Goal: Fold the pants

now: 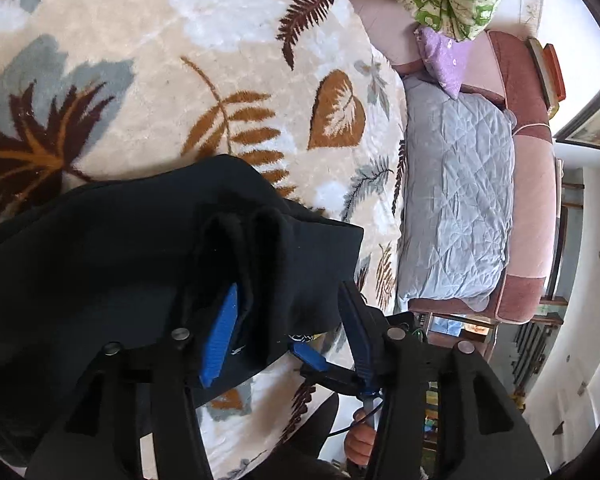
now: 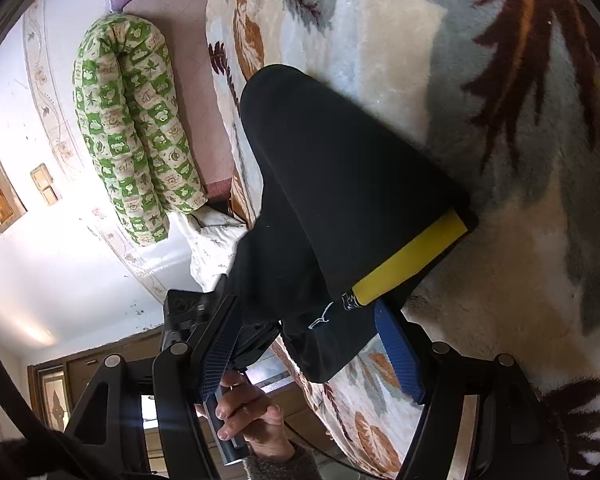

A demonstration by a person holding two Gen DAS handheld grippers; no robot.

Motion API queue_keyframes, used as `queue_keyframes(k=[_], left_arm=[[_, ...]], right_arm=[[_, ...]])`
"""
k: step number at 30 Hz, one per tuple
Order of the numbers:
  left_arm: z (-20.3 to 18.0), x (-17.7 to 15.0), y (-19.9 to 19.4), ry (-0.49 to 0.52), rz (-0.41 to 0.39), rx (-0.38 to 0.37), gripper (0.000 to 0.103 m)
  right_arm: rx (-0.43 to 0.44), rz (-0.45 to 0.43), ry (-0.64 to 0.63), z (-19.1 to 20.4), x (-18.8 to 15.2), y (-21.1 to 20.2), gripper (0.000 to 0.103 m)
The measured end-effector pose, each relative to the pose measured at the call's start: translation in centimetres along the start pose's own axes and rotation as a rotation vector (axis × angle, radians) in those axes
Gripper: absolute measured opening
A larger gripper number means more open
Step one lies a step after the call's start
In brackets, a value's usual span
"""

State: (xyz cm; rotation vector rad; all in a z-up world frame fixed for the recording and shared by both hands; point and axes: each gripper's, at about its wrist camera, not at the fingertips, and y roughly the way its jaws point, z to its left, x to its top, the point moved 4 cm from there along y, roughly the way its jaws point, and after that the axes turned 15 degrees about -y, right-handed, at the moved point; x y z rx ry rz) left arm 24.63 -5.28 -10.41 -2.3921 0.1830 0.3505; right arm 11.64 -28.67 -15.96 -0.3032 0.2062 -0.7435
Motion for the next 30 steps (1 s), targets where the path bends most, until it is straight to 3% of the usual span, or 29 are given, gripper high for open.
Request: queue_keyframes(k=[4,6,11,16,18,19,21,22,28,30], left_arm=[[0.0,0.4,0.4,0.052,-0.043,0.194,0.050],[0.5,0.5,0.3,0.060,-0.061,0.249,0.050],[0.5,0.5,1.7,0.036,-0.024,0.247,0.050],[0.0,-0.1,3.1,0.063,-0.066,0.318,0.048],[0.2,-0.2,3.3,0.052,-0.088,0.327,0.029],[0.4,-0.3,3.4,0.040,-0.084,0.323,0.017],[0.8,-0.6,3.4,-0.010,-0.077,0.279,0.012],[0.9,-0.9,3.3,-0.025,-0.078,0.265,0.012],[-0.3,-3.3,4.1,-0.051,-0.051,0.182,0.011],[-0.8,-3.8,4.6,-0.036,-0.089,0.200,0.011]], right_arm=[[0.004,0.001,0.000,0.0,0.0,0.2,0.071],[0.015,-0.001,-0.002,0.0,0.1,0.2,0.071],[0.013,-0.072,0.022,-0.6,0.3,-0.4,0.071],[0.027,-0.146,0.050,-1.0,0.5,-0.9,0.070],[0.018,-0.166,0.046,-1.0,0.6,-0.8,0.068],[0.013,-0.164,0.044,-1.2,0.6,-0.7,0.060],[0.005,-0.169,0.042,-1.5,0.5,-0.2,0.033],[0.002,-0.169,0.041,-1.8,0.5,0.0,0.012],[-0.004,-0.208,-0.063,-1.0,1.5,-1.7,0.007],[-0.009,-0.233,-0.124,-0.3,2.1,-3.4,0.007]])
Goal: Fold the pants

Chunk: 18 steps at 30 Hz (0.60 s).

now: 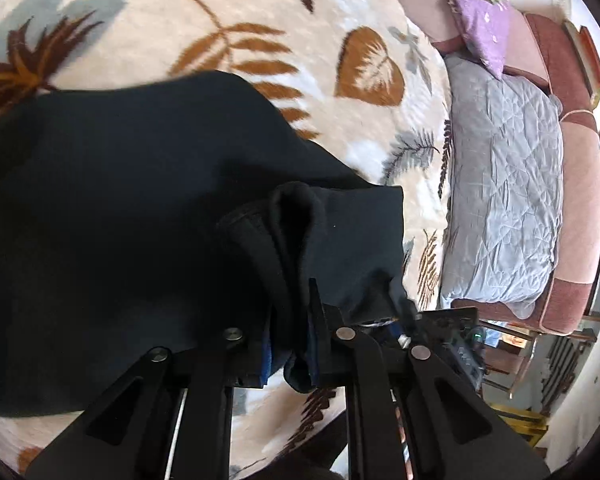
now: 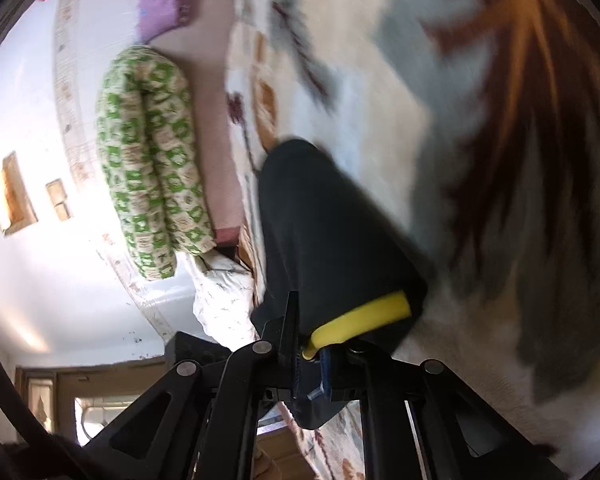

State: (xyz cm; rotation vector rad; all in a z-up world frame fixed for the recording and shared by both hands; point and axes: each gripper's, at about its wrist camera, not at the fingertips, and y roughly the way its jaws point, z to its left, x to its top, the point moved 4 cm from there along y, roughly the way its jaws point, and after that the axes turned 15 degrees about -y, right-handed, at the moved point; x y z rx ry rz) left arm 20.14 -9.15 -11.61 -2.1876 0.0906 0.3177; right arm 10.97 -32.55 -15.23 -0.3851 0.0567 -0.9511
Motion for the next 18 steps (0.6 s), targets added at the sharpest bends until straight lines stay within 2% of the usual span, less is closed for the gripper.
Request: queue_keyframes(k=[2,4,7,10,12,14,16,18], left_arm=[[-0.3,0.2,0.6,0.029,-0.047,0.046,0.011],[0.3,0.7,1.5,0.021,-0.068,0.099,0.011],[1.1,0.8,1.4,-0.022,-0.052,0.055,0.012],[1.8,0.6,0.9,-0.069,-0.013,0.002,0.013],[2.2,0.4,0.3,-0.099,0.003,-0.026,0.014],[2.2,0.0,-1.0,-0.098,-0.019,-0.049,0.015],[2.1,-0.6,-2.4,-0.085,-0.054,-0.041,0.018],[2.0,-0.9,-3.7,-0.072,-0.114,0.007,0.018]], right_arm=[[-0.027,-0.020,-0.073,0.4,0.9,-1.1,0.007],[-0.054,0.005,-0.108,-0.1,0.8,-0.9,0.007],[-0.137,0.051,-0.145,-1.8,0.3,0.0,0.007],[-0.098,0.067,-0.133,-2.5,0.4,0.0,0.004],[-0.078,0.092,-0.132,-1.9,0.5,-0.4,0.012],[-0.049,0.096,-0.089,-1.8,0.4,-1.3,0.023],[-0.023,0.100,-0.043,-1.9,0.2,-2.3,0.031],[-0.005,0.093,-0.016,-2.0,-0.1,-3.8,0.031]])
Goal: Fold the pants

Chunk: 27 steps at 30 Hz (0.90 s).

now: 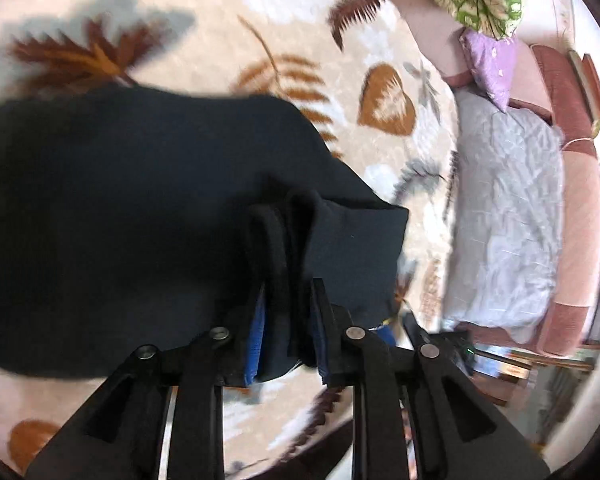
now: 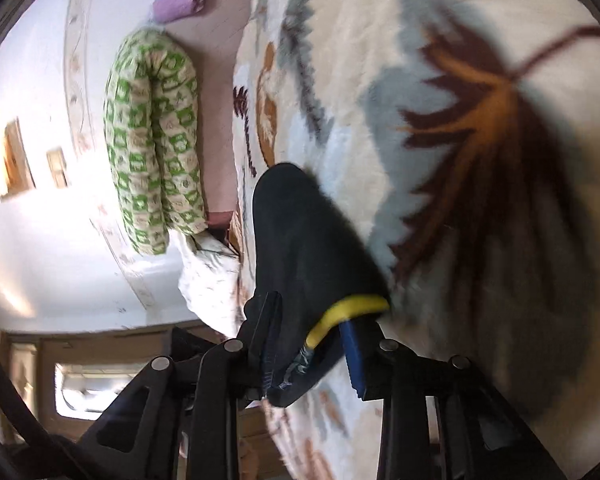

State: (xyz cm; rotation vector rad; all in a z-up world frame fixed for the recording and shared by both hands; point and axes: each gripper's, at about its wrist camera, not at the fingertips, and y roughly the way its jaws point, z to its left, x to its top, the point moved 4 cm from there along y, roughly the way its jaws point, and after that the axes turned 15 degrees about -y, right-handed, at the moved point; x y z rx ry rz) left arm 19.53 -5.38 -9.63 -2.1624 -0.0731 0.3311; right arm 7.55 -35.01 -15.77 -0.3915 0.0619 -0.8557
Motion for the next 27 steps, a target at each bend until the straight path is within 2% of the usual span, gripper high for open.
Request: queue_keyframes(k=[2,4,7,10,14,16,18,20,21,23,25,27], left_arm=[[0.2,0.2,-1.3,0.011,-0.076,0.038,0.024],[0.9,0.6,-1.6,-0.038,-0.086,0.047,0.026],[2.5,0.8,-3.0,-0.069,-0.111,0.030,0.026],[4.7,0.8,-5.5,-0.043,-0.164,0.067,0.026],[8.4,1.3,-9.4,-0.023,-0.234,0.126,0.026],[9.9,2.1,-11.3,-0.016,-0.268,0.150,0.026],[11.3,2.9,-12.8,-0.025,-0.288,0.160,0.026],[12.5,3.8,-13.6,-0.050,-0.276,0.136,0.026],[13.0,4.0,-13.8,-0.064,-0.266,0.118,0.026],[13.8,4.5,-14.3,-0.074,-0.257,0.065,0.026],[14.4,4.9,-14.8,-0.071,-0.270,0.047,0.026],[15.1,5.3,-15.2,-0.068,-0.262,0.016,0.026]], right_arm=[[-0.037,-0.010,-0.014,0.1,-0.3,-1.4,0.034],[-0.061,-0.039,-0.031,0.4,-0.6,-2.8,0.042],[-0.037,-0.057,-0.015,1.0,-1.1,-4.2,0.043],[-0.037,-0.005,-0.087,2.9,-2.0,-3.8,0.043],[-0.031,0.118,-0.249,7.3,-3.8,0.3,0.044],[-0.054,0.200,-0.385,10.2,-5.5,3.5,0.046],[-0.080,0.287,-0.523,12.7,-8.0,6.5,0.053],[-0.057,0.376,-0.595,14.6,-10.9,9.9,0.053],[-0.092,0.397,-0.654,15.4,-12.0,11.3,0.053],[-0.221,0.420,-0.883,17.3,-14.1,14.0,0.053],[-0.382,0.439,-1.200,19.2,-17.4,17.2,0.053],[-0.494,0.465,-1.431,19.4,-20.3,19.6,0.053]])
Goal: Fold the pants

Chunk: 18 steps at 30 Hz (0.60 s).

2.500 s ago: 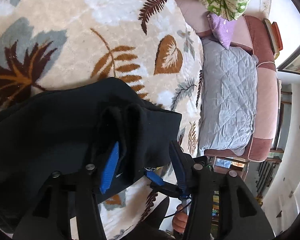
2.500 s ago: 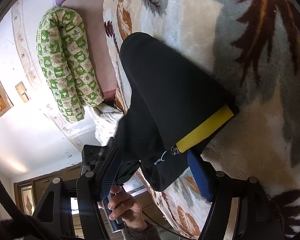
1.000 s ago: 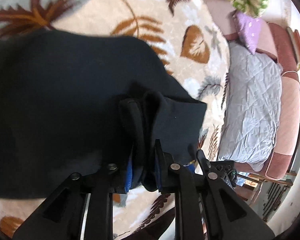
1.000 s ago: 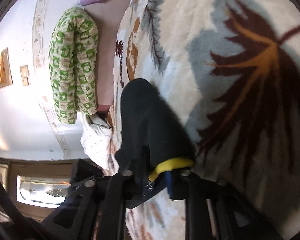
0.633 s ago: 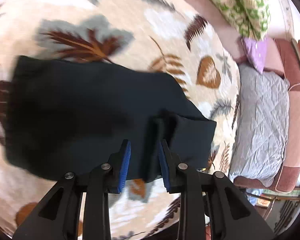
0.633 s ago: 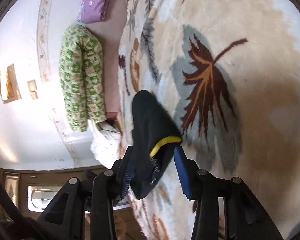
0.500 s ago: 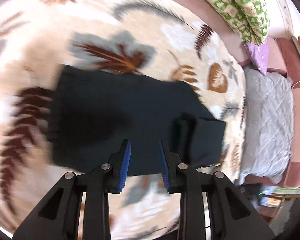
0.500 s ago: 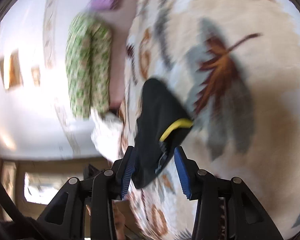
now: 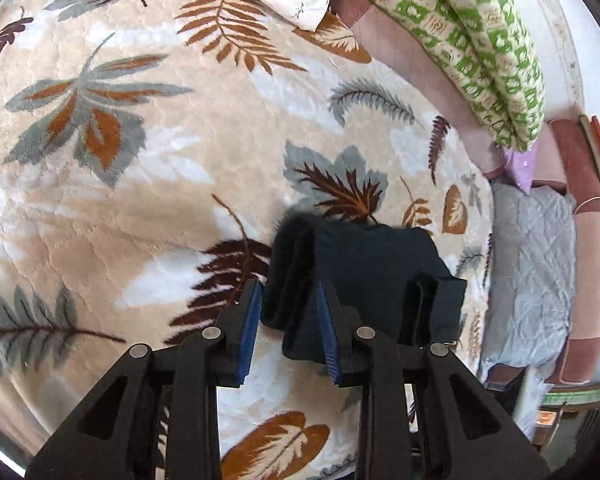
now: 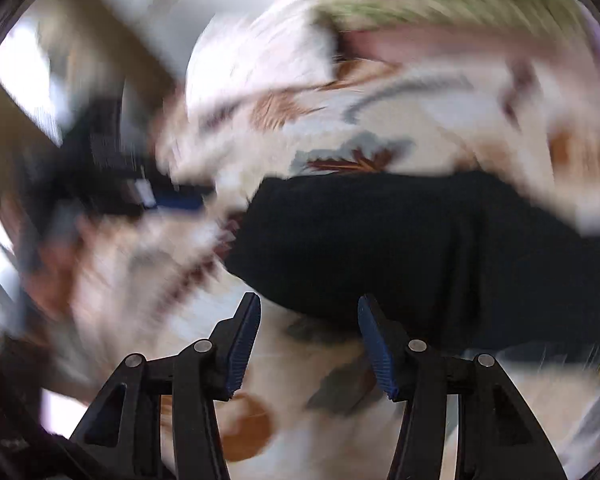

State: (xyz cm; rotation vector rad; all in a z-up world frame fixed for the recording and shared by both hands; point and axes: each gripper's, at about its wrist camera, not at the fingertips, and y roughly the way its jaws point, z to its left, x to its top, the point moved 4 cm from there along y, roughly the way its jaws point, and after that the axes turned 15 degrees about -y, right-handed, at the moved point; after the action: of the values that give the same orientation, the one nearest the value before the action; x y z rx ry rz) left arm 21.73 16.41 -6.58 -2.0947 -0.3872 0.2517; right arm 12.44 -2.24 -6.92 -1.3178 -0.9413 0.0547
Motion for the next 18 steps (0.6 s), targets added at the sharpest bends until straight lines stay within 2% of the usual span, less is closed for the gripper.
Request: queue_keyframes(k=[1,3,8,10,13,15,17,18], left_arm=[[0.1,0.2,-0.2,-0.004,0.003,-0.011,0.026],[0.9,0.7,-0.7,-0.016,0.007,-0.048,0.026],[2.1,1.2,-1.5,-0.014,0.013,-0.072,0.026],[2.3,1.3,-1.5,0.005,0.016,-0.067,0.026],[2.6,1.6,-1.0,0.017,0.017,-0.059,0.026],[2.7,1.9,-0.5,0.007,0.025,-0.060,0.026],[2.8,2.0,0.1,-0.003,0.047,-0.072,0.026],[2.8,2.1,0.5,-0.008,0.062,-0.083,0.026]], right_arm=[[-0.058,0.028,-0.100,1.6,0.5,1.2,0.052],[-0.096,0.054,-0.182,3.2,0.5,3.0,0.051],[-0.171,0.106,-0.283,5.3,1.0,6.7,0.051],[-0.218,0.097,-0.319,5.8,1.5,7.5,0.053],[-0.227,0.082,-0.274,5.2,2.7,8.7,0.054],[-0.224,0.063,-0.263,4.5,3.2,9.2,0.050],[-0.205,0.037,-0.229,3.5,3.3,9.0,0.025],[-0.206,0.021,-0.225,3.2,3.4,8.6,0.019]])
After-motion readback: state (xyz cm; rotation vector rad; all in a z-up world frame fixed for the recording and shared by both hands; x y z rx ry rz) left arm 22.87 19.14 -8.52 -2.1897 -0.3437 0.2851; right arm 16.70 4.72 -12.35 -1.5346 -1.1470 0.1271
